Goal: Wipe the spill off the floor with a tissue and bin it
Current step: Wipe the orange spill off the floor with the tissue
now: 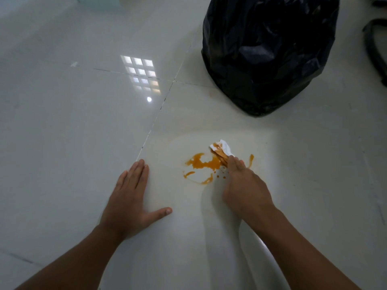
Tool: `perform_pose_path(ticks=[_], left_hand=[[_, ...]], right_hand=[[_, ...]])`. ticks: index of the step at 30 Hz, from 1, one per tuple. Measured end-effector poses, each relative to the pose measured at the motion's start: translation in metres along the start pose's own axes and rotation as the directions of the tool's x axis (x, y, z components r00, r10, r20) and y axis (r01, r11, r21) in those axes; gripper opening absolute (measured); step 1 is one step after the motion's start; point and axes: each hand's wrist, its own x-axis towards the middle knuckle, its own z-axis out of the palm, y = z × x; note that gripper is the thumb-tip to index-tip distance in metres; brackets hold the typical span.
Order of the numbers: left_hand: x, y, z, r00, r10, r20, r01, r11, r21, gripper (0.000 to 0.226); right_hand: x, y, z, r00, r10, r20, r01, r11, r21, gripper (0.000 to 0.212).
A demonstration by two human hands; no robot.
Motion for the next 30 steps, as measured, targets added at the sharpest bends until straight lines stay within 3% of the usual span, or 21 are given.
perform_pose_path(ticks=[3,6,8,11,18,23,30], left_hand=[[-0.001,0.000,0.000,1.000,-0.002,-0.009,0.002,1.000,-0.005,0.124],[-0.001,0.000,0.000,1.000,-0.003,-0.012,0.003,1.000,-0.005,0.123],[-0.001,0.000,0.000,1.000,-0.003,-0.015,0.003,1.000,-0.010,0.123],[0.000,0.000,0.000,1.000,0.003,-0.022,-0.003,1.000,-0.012,0.122],[-0.001,0.000,0.001,1.000,-0.004,-0.031,0.003,1.000,-0.015,0.122],[-0.001,-0.001,0.001,1.000,-0.006,-0.026,0.006,1.000,-0.003,0.122],[0.000,0.000,0.001,1.000,-0.008,-0.025,0.008,1.000,-0.005,0.122]], right_hand=[[0.010,0.003,-0.006,0.984,-0.077,-0.161,0.082,0.996,0.025,0.054],[0.035,0.024,-0.007,0.924,-0.382,0.005,0.381,0.922,0.068,0.064],[0.044,0.037,-0.007,0.876,-0.467,0.118,0.464,0.884,0.056,0.065],[0.041,0.034,0.000,0.881,-0.446,0.156,0.441,0.895,0.065,0.071],[0.031,-0.001,0.016,0.910,-0.402,0.101,0.364,0.892,0.268,0.077],[0.029,-0.010,0.026,0.893,-0.434,0.115,0.423,0.899,0.114,0.078],[0.039,-0.032,0.024,0.865,-0.487,0.117,0.470,0.870,0.150,0.069]])
